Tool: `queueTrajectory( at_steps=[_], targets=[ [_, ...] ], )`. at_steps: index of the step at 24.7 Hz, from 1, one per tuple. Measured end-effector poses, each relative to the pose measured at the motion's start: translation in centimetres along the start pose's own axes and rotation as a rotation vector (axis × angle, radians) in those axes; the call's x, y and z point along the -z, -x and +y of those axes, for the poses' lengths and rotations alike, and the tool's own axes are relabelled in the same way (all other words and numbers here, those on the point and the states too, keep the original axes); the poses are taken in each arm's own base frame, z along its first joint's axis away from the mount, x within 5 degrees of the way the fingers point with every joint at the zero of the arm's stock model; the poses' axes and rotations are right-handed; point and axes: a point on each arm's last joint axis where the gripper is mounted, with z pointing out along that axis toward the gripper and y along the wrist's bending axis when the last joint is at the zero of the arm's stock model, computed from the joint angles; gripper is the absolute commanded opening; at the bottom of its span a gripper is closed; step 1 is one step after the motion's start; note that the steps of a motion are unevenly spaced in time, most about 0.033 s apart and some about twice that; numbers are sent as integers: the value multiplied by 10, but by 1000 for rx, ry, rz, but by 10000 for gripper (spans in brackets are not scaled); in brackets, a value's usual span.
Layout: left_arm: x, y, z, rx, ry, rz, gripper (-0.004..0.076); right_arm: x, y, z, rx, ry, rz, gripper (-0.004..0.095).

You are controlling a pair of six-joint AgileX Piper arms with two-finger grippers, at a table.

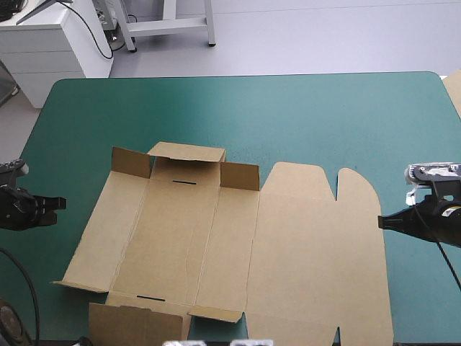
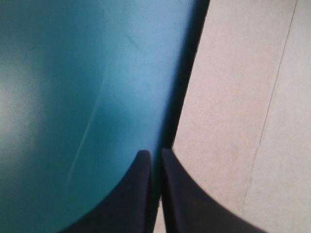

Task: Fold the box

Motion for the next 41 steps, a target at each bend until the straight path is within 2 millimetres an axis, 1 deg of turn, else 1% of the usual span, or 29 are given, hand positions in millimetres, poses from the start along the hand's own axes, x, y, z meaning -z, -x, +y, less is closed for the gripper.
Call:
queueTrajectory(
  at_steps=[2,3,6,11,14,18,22,27,32,41],
  targets=[
    [-3,1,1,9,-6,12,405,0,0,0,1,1,-1,-21],
    [-6,1,3,22,-13,20,433,0,0,0,2,0,-1,-21],
    [-16,1,6,36,-32,56,437,0,0,0,2,2,-3,-21],
    [-56,-18,13,5,-118,199,437,0,0,0,6,1,-4,-21],
    [-69,-18,15,-24,-179,214,437,0,0,0,9,1,-4,-21],
    [-87,-18,21,-6,-225,261,435,0,0,0,8,2,-4,-21],
    [-91,-15,22,12,-264,258,418,0,0,0,8,2,-4,-21],
    [-95,-15,21,41,-299,249,418,0,0,0,8,3,-3,-21],
    [-99,-22,17,74,-329,250,403,0,0,0,12,2,-4,-21],
    [-107,-38,5,159,-431,280,403,0,1,0,16,1,-7,-21]
  ],
)
